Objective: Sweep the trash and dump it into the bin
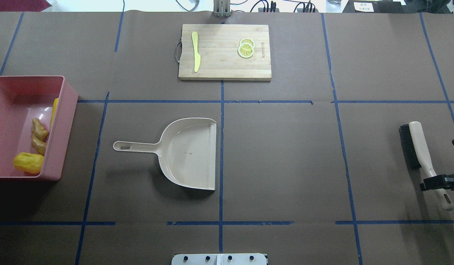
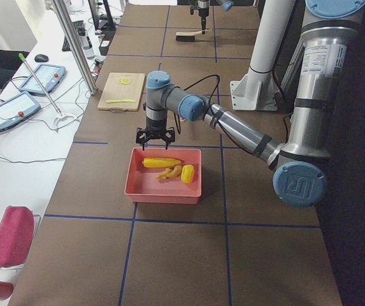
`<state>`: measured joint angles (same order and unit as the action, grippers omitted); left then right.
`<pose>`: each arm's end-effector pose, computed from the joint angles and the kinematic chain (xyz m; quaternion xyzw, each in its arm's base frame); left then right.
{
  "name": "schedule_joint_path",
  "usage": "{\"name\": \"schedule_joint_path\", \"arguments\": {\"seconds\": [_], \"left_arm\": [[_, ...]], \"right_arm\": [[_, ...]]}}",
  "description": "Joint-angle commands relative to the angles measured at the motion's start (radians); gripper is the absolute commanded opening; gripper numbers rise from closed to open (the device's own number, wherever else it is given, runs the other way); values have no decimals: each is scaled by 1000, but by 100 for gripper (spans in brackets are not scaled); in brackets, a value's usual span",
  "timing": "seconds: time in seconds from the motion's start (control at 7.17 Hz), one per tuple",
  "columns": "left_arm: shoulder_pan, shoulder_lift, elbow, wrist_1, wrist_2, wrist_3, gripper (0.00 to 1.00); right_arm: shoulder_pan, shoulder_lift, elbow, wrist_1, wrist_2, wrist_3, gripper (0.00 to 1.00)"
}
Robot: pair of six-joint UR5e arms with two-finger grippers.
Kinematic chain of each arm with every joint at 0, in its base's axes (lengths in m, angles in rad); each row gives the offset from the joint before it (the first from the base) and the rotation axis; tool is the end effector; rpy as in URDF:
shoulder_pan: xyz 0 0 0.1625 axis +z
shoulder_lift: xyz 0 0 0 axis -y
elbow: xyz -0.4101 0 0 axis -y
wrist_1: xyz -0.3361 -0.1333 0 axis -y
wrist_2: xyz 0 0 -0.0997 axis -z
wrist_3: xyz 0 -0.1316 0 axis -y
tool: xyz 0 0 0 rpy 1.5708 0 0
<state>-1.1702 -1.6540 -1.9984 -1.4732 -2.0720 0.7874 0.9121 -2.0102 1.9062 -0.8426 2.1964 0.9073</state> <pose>0.1168 -0.4554 0.4725 0.2417 0.2000 0.5728 0.7573 -0.1410 -0.2741 0.5968 0.0005 -0.4137 0.0185 0.9102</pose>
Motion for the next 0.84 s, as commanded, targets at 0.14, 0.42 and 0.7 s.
{"name": "schedule_joint_path", "arguments": {"seconds": [0.14,0.42,0.7], "left_arm": [[-150,34,35,16,-16,-165,100],[-268,43,131,27,-139,-403,100],[-344,115,173,14,-273,-610,100]], "right_arm": [[302,5,-9,-9,162,-108,100],[397,11,-12,-167,163,-266,100],[479,161,-19,-507,161,-591,100]]}}
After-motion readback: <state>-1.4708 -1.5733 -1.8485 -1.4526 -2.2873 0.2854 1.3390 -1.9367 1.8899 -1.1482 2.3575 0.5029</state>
